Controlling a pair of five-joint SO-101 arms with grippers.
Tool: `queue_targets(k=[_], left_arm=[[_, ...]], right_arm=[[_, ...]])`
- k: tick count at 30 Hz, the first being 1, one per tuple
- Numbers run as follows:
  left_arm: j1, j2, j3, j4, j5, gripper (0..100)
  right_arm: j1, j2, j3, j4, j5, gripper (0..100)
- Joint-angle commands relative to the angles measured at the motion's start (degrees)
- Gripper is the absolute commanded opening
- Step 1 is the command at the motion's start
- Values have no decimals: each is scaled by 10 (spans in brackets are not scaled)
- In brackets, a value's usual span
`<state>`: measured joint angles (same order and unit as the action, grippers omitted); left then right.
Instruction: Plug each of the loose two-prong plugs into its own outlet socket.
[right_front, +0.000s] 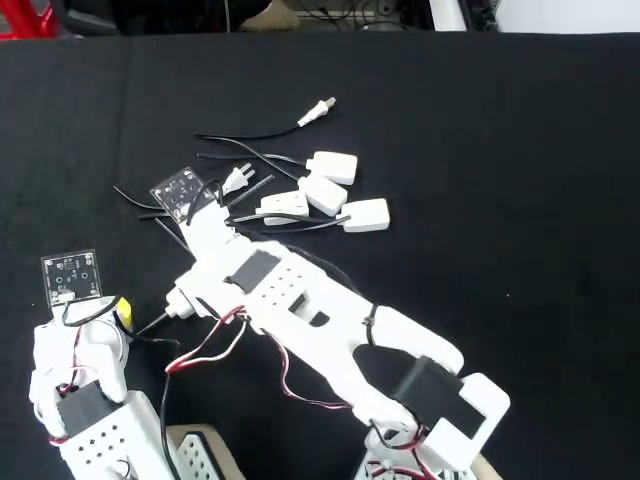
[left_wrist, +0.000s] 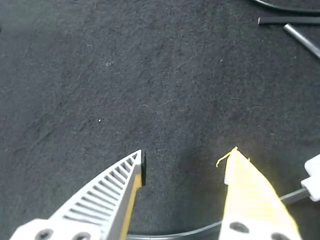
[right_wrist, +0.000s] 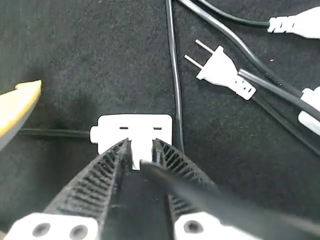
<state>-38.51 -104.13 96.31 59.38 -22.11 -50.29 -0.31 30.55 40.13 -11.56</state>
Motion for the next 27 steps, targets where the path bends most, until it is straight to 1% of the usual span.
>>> queue_targets(k=[1, 7, 12, 17, 22, 27], left_arm=[[29, 0, 10, -1, -26, 266], [35, -1, 10, 10, -36, 266], [35, -1, 10, 10, -36, 266], [35, -1, 10, 11, -36, 266], [35, -1, 10, 11, -36, 266], [35, -1, 10, 11, -36, 266]], right_arm=[[5, 1, -21, 10, -5, 11], [21, 3, -20, 1, -4, 11], [23, 40, -26, -22, -3, 11], [23, 60, -45, 2, -3, 11], [24, 62, -31, 2, -1, 11], [25, 61, -22, 8, 18, 11]])
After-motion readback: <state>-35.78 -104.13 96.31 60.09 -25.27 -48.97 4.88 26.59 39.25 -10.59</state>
